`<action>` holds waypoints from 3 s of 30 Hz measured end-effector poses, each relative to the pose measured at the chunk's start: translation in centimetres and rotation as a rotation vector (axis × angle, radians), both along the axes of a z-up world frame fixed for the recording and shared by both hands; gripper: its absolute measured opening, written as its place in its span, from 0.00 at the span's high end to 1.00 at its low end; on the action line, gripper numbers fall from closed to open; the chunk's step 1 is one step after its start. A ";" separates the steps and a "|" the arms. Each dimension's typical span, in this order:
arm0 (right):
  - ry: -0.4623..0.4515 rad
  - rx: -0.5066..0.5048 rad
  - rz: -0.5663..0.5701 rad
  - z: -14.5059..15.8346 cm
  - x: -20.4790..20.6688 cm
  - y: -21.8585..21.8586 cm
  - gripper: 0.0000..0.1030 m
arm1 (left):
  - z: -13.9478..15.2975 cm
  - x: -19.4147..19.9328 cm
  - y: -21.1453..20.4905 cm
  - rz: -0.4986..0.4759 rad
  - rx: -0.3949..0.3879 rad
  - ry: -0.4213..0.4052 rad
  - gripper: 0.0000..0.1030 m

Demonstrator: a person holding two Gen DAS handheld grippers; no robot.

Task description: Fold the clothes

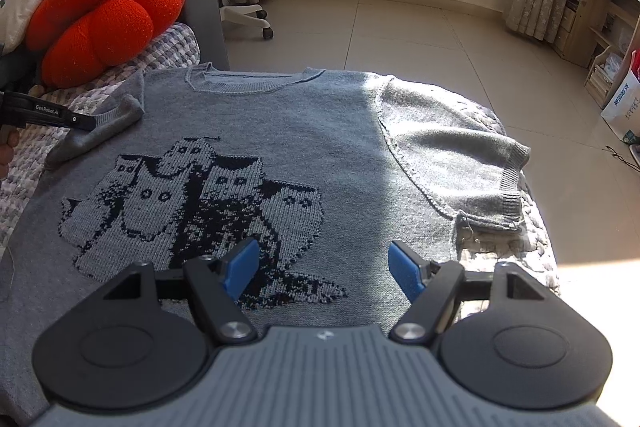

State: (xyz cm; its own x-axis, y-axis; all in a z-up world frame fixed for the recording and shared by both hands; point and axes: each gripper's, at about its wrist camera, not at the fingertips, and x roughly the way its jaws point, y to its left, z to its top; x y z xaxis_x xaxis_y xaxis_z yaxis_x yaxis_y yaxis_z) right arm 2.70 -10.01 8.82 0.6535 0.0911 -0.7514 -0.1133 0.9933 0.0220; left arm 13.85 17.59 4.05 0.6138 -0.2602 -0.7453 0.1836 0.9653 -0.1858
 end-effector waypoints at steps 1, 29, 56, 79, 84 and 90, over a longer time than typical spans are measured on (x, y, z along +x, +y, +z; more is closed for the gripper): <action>-0.002 0.001 0.002 0.0 0.1 0.1 0.28 | 0.2 -0.2 0.1 -0.001 -0.004 -0.007 0.92; -0.011 -0.017 0.004 0.2 0.7 1.4 0.28 | 0.6 -4.3 3.7 0.100 -0.110 -0.009 0.67; 0.007 0.450 -0.056 -1.0 4.9 1.2 0.28 | 2.0 -7.5 -7.3 -0.058 -0.035 -0.087 0.97; -0.024 0.368 0.253 -1.2 14.9 15.2 0.89 | 0.9 -6.7 -4.7 -0.142 -0.128 -0.063 0.97; -0.121 0.339 0.261 1.3 17.5 13.9 0.90 | 1.8 -5.8 -5.9 -0.095 -0.245 -0.066 0.97; -0.086 0.238 0.214 -0.4 21.6 13.6 0.91 | 1.8 -5.9 -6.1 -0.095 -0.237 -0.052 0.96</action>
